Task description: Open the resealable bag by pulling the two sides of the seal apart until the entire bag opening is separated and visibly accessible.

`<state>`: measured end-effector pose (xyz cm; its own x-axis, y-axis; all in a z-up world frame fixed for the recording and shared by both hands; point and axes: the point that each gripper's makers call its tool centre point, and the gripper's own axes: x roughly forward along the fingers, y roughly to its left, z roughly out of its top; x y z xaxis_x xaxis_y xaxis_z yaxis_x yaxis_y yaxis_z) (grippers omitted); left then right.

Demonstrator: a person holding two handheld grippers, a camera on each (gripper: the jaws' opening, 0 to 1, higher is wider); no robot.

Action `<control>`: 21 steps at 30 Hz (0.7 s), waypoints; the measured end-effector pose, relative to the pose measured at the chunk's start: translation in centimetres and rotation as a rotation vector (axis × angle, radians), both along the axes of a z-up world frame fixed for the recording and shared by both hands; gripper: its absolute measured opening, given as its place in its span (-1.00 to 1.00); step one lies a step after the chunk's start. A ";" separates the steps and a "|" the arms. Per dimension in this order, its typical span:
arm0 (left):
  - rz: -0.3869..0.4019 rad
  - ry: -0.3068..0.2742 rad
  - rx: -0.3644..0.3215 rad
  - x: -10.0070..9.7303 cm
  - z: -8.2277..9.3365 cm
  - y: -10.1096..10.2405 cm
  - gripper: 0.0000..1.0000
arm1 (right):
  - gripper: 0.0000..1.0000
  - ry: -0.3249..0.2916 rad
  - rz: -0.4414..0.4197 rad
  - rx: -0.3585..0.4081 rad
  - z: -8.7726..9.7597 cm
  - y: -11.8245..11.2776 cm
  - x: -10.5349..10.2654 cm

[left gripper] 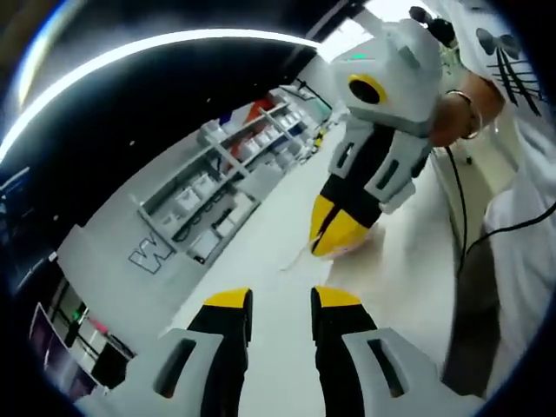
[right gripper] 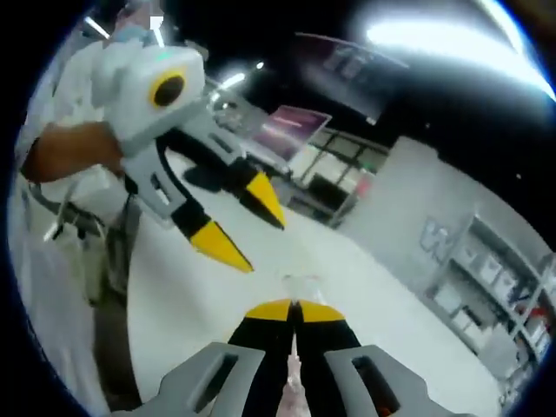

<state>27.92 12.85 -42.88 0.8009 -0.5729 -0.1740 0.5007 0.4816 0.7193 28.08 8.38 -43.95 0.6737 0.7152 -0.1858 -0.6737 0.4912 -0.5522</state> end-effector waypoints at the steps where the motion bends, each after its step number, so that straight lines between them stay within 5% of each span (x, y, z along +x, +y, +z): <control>1: -0.008 -0.010 0.010 0.1 0.1 -0.3 -0.51 | -1.00 -0.003 0.005 0.005 0.2 -0.2 -0.1; 4: -0.046 -0.056 0.058 0.4 0.3 -1.1 -0.56 | -1.00 0.038 0.047 0.070 0.5 -0.3 -0.9; 13: -0.139 -0.281 0.420 1.0 -0.6 -3.0 -0.75 | -1.00 0.068 0.059 0.136 0.7 -1.3 -0.9; 21: -0.123 -0.350 0.423 1.1 0.1 -3.1 -0.78 | -1.00 0.064 0.062 0.132 0.5 -1.1 -1.1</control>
